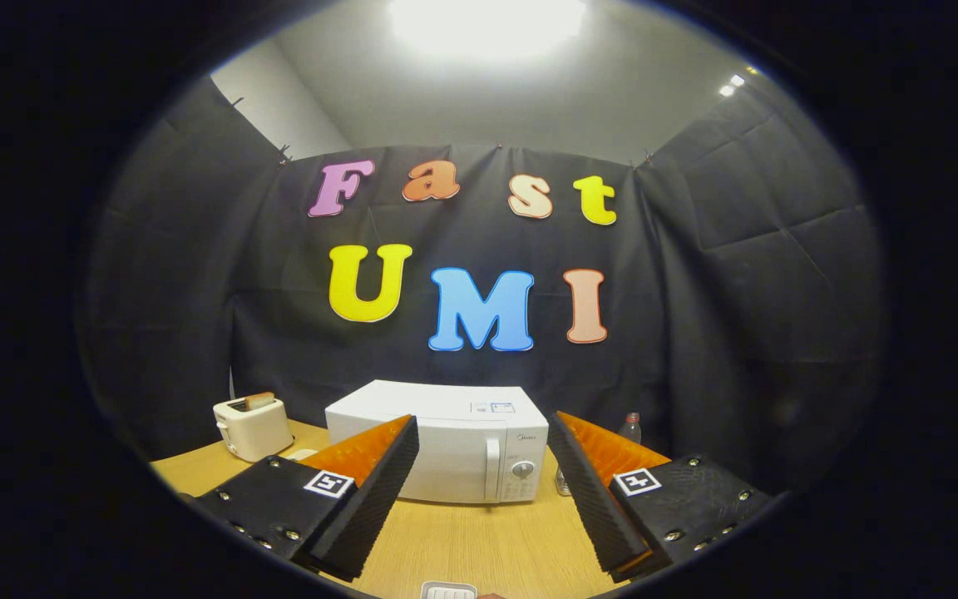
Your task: Open the microwave, put the food inside, and close the microwave door.
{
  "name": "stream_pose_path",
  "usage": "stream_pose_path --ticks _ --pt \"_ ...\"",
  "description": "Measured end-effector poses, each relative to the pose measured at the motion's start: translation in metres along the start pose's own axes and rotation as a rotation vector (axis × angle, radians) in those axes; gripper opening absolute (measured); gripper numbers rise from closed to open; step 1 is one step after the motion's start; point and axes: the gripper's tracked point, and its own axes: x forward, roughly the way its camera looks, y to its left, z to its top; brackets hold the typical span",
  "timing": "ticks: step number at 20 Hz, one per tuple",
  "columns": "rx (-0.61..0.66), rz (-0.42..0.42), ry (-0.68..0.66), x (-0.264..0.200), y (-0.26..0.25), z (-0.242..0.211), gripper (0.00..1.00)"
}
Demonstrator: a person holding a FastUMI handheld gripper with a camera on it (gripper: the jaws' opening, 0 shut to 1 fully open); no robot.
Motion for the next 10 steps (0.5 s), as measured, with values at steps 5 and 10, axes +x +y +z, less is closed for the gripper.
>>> stream_pose_path --ticks 5,10 --pt "-0.002 -0.009 0.016 0.017 -0.012 -0.009 0.98" --pt "0.004 -0.005 0.035 0.054 -0.023 -0.02 0.98"
